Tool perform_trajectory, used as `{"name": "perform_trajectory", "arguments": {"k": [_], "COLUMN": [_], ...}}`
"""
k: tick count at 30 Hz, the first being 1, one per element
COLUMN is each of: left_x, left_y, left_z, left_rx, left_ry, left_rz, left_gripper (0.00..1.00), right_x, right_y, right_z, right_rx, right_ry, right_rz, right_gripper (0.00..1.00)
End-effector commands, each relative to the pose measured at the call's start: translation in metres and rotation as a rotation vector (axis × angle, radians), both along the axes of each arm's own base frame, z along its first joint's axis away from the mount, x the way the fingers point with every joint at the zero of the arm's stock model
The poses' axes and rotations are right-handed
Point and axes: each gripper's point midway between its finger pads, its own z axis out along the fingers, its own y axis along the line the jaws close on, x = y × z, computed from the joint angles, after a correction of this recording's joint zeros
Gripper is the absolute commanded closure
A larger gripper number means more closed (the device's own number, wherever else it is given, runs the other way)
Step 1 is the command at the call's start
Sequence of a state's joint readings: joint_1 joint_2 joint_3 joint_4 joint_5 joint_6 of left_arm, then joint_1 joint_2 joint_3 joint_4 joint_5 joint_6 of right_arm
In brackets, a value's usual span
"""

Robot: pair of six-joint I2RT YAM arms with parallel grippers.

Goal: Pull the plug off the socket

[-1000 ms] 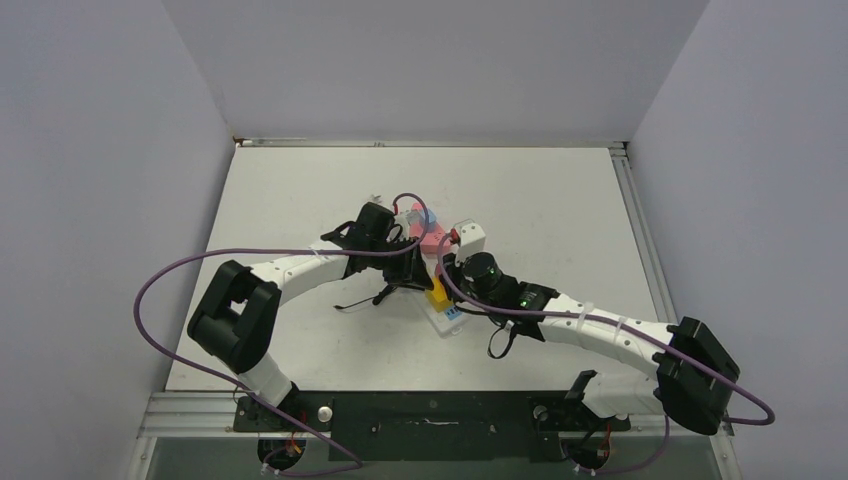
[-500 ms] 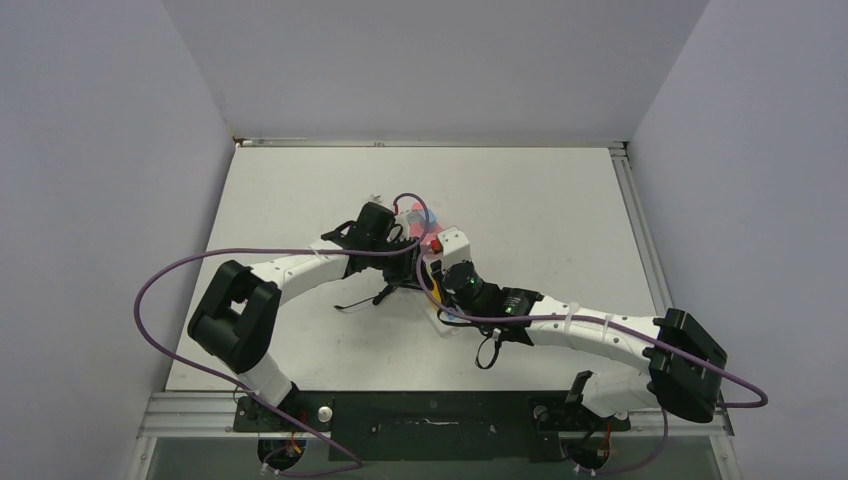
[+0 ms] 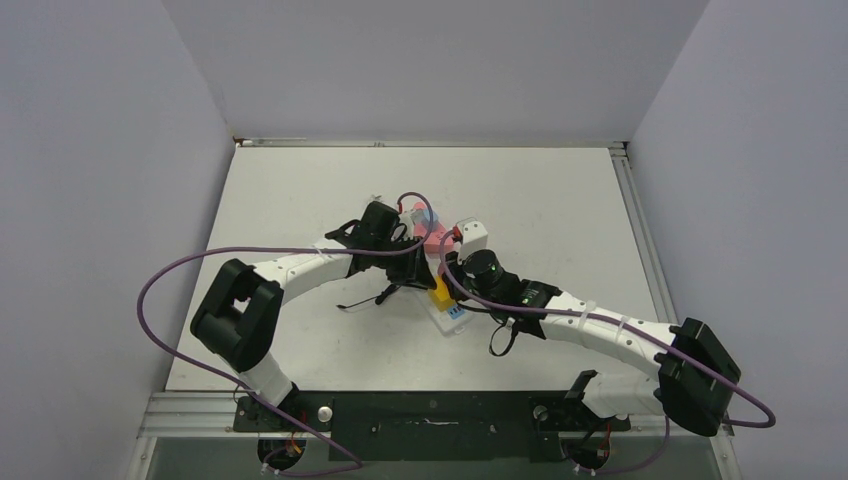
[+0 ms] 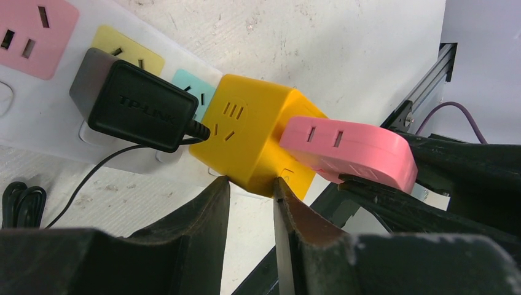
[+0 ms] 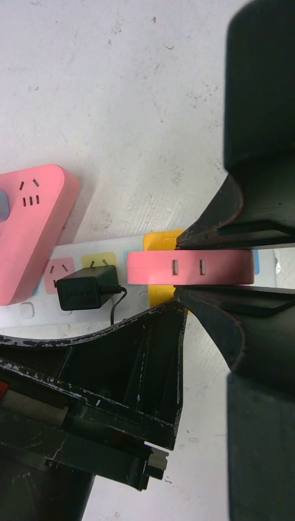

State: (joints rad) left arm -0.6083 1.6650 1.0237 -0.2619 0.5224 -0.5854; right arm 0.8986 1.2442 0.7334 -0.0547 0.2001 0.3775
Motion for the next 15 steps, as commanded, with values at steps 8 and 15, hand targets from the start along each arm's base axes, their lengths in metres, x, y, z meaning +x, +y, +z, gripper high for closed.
{"name": "perform_trajectory", "arguments": {"k": [8,15], "left_x": [-0.02,-0.02], "left_y": [0.04,0.04], "left_z": [-0.062,-0.063], "left_rx": [0.267,0.268], "left_ry": [0.069,0.073], "left_rz": [0.001,0.0], "left_gripper": [0.73,0.73], "right_x": [0.005,-0.007], "right_y": [-0.004,0.009], "right_z": [0.021,0.027], "right_rx": [-0.004,-0.087], "right_ry": [-0.088,-0.149], "right_rz": [-0.036,-0.035], "right_gripper": [0.95,0.95]}}
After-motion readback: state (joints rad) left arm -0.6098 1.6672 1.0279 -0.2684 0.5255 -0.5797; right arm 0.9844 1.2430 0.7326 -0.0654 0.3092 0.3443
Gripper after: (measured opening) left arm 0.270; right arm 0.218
